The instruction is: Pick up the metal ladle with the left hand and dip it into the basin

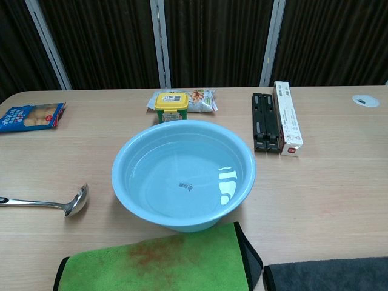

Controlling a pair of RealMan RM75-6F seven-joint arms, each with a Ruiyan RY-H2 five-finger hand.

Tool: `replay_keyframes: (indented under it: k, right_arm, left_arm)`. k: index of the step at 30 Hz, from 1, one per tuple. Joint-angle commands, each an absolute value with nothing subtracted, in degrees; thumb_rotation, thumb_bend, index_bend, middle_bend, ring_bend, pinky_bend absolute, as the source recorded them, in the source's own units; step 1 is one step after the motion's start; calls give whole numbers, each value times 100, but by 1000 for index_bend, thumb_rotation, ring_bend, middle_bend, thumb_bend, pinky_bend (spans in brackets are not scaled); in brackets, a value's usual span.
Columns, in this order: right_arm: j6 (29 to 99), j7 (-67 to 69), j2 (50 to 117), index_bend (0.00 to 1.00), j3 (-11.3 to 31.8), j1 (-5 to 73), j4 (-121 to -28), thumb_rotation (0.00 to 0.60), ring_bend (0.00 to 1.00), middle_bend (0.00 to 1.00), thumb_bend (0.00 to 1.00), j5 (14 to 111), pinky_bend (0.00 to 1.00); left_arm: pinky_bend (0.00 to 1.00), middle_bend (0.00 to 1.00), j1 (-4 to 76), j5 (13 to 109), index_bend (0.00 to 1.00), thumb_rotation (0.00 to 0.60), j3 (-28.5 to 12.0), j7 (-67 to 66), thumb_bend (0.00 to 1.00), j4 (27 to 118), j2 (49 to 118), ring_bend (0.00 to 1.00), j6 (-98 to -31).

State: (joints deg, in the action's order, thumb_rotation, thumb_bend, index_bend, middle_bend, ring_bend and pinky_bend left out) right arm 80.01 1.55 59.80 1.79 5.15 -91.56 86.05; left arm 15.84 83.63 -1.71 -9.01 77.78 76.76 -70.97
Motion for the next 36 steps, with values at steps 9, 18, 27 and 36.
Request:
replay_keyframes:
  k: [9,18,27,36]
  right_arm:
    - [7868,429,5895,0,227,578,-9079,600,0,0,0,8473,0]
    - [7906,613,5811,0,261,547,-9044,600,0,0,0,8408,0]
    - [7940,743,5770,0,282,524,-9002,600,0,0,0,8381,0]
    - [7926,750,5769,0,305,523,-8984,600,0,0,0,8326,0]
  left_arm:
    - [0,0,1870,7879,482,600,-266,-1406,321,7460,8145,0,-6449]
    - [0,0,2118,7507,470,600,-328,-1603,323,7158,8510,0,-5917]
    - [0,0,2293,7422,485,600,-320,-1610,324,6841,8809,0,-5665]
    - [0,0,2460,7398,480,600,-298,-1536,322,6474,9064,0,-5448]
